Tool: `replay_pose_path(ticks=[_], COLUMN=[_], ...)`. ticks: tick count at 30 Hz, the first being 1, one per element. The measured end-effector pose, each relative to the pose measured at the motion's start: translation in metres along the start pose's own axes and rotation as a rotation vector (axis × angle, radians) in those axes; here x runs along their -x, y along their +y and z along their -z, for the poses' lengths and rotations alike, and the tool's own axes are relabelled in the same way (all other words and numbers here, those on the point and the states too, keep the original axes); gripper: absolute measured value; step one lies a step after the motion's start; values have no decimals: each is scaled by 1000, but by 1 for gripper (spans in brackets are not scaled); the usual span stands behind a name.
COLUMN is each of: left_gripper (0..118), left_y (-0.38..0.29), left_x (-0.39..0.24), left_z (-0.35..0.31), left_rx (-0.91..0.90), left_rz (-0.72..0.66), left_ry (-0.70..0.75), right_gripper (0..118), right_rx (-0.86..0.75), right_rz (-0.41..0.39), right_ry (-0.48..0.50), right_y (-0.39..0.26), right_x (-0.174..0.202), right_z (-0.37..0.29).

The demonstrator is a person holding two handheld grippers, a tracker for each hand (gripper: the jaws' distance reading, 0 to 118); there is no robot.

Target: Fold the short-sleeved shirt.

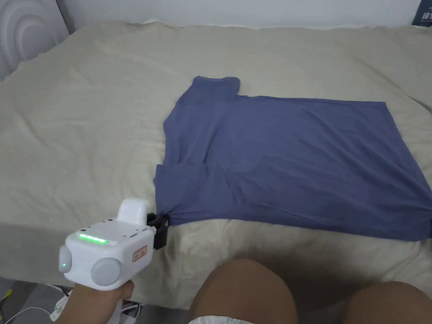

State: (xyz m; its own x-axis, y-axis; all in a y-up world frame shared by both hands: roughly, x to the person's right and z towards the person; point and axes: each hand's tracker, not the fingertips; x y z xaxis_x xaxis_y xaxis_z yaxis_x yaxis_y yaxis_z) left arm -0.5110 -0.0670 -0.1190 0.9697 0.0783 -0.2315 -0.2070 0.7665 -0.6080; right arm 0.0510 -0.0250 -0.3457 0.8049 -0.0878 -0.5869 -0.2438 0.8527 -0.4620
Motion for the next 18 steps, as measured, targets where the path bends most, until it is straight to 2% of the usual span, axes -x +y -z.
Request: replay_pose_path(ticks=[18], left_gripper=[7], left_y=[35], left_x=[2], left_z=[-39], left_rx=[-68], left_rz=[-35], left_ry=[-30], right_gripper=[6], right_rx=[-39], right_rz=[28], right_ry=[26], right_y=[12], right_x=[-1], right_z=[-23])
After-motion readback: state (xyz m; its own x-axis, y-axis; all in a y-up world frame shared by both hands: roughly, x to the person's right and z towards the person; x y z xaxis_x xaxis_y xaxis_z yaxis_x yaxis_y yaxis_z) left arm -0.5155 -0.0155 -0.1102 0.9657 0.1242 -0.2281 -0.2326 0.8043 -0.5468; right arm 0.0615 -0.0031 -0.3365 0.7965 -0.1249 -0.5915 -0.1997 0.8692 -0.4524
